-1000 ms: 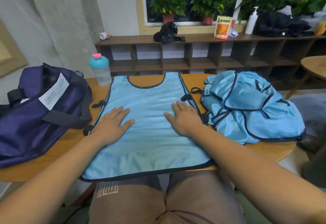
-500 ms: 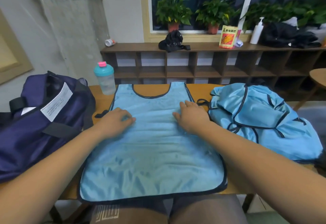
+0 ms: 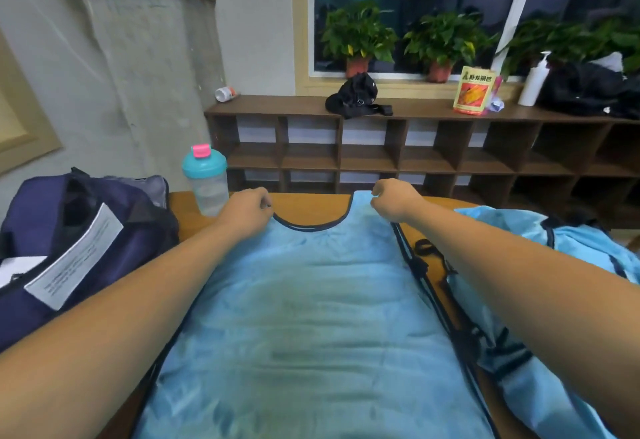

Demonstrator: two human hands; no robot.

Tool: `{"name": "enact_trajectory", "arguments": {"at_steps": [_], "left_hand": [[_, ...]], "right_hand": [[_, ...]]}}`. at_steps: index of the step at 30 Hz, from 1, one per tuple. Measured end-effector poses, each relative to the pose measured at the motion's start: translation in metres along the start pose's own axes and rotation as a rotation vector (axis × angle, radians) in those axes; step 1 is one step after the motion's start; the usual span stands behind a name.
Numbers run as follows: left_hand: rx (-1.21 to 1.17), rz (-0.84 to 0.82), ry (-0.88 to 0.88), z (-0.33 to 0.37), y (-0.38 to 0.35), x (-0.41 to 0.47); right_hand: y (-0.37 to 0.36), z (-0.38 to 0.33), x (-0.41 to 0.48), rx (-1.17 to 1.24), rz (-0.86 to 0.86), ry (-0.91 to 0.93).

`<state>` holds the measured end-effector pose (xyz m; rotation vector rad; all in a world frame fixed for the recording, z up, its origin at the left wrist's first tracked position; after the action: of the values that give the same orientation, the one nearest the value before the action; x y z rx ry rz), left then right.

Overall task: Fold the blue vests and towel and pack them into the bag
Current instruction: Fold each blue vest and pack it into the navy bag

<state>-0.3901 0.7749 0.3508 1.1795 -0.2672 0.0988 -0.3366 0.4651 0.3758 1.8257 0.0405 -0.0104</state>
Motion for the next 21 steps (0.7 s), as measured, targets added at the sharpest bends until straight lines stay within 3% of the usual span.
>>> {"name": "enact_trajectory", "arguments": {"at_steps": [7,16,21], "left_hand": [[0.110,0.019,0.011,-0.032,-0.021,0.065],[0.330,-0.186,0.065,-0.076,-0.052,0.105],[0.391,-0.127,0.003,-0.073,-0.050,0.109]], "right_hand": [[-0.018,0.016,0.072,0.093,0.022,-0.038],[-0.045,0.015,0.115,0.047,-0.031,-0.039],[-0.049,0.015,0.123,-0.012,-0.039,-0.020]]}}
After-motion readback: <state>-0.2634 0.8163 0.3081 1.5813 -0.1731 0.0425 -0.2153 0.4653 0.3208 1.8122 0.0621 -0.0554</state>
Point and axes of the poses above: each hand's wrist, its own x-axis towards the middle knuckle, its own y-axis out of the back of the hand, z = x × y, the point moved 8 cm from there along x, towards the middle knuckle, and after that the axes turned 10 degrees about -y, right-handed, at the moved point
